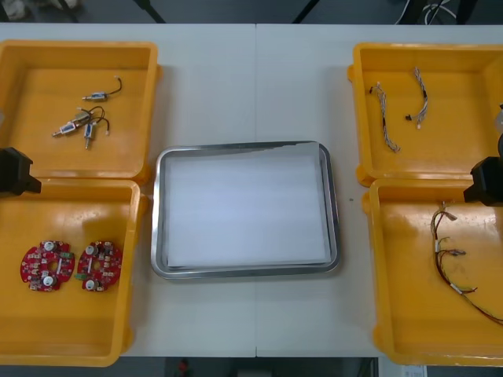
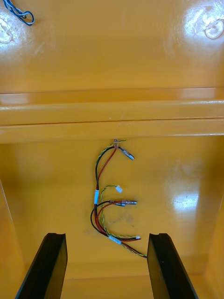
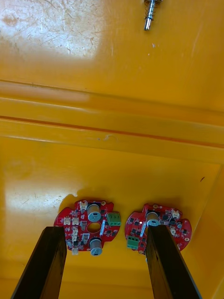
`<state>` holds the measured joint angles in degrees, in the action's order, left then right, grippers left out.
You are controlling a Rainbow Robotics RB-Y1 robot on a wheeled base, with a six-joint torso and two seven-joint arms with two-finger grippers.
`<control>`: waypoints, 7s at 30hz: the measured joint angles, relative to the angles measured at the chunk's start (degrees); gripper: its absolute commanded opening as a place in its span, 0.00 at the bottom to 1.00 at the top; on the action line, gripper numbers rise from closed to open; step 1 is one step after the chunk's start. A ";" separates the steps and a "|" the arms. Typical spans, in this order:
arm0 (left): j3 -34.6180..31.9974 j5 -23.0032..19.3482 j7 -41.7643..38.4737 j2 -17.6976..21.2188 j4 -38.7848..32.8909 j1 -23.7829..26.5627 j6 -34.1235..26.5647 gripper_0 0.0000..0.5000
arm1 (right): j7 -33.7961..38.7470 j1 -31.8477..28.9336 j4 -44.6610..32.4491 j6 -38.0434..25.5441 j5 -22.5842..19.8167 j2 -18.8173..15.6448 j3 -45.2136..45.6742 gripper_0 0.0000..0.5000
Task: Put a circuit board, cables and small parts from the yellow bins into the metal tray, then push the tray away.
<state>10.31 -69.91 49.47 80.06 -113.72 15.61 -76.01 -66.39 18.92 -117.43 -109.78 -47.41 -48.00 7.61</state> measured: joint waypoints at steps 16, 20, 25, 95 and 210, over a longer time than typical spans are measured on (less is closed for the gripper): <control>0.00 0.00 0.00 0.00 0.00 0.00 0.00 1.00 | 0.00 0.00 0.00 0.00 0.00 0.00 0.00 1.00; 0.00 0.00 0.00 0.00 0.00 0.00 0.00 1.00 | 0.00 0.00 0.00 0.00 0.00 0.00 0.00 1.00; 0.00 0.00 0.00 0.00 0.00 0.00 0.00 1.00 | 0.00 0.00 0.00 0.00 0.00 0.00 0.00 1.00; 0.00 0.00 0.00 0.00 0.00 0.00 0.00 1.00 | 0.00 0.00 0.00 0.00 0.00 0.00 0.00 1.00; 11.13 16.80 -10.02 -2.13 -1.73 -9.47 15.32 1.00 | -41.75 -27.95 0.06 25.29 12.88 5.51 -7.77 1.00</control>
<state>21.44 -53.11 39.46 77.93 -115.45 6.13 -60.69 -108.14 -9.02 -117.38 -84.49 -34.53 -42.48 -0.15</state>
